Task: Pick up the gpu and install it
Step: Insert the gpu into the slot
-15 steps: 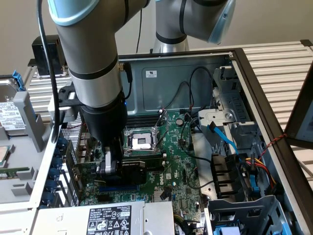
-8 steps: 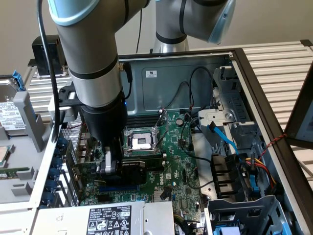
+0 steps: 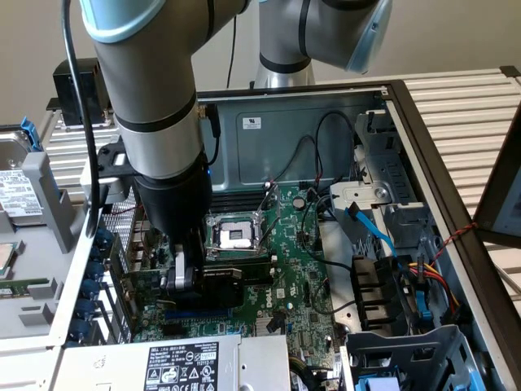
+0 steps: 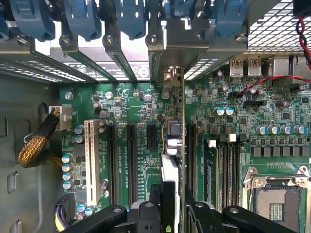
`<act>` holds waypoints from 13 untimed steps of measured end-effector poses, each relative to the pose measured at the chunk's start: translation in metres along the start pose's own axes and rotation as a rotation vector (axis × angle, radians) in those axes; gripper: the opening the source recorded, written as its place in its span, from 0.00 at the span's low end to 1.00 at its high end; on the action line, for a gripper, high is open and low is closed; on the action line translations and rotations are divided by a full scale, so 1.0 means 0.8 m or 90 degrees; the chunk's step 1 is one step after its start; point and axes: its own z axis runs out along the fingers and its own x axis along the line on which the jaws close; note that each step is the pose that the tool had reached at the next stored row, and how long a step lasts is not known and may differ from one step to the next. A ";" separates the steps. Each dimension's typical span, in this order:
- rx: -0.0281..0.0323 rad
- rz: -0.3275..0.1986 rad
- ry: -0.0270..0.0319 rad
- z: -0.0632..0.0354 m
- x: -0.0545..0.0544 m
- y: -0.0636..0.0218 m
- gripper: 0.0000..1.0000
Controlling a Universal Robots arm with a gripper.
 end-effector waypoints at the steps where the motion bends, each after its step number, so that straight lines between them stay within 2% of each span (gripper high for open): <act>1: 0.0000 0.000 0.0000 0.000 0.000 0.000 0.27; 9: -0.0032 0.000 0.0006 0.000 0.000 0.000 0.27; 13: -0.0034 0.000 0.0007 -0.001 0.000 0.000 0.27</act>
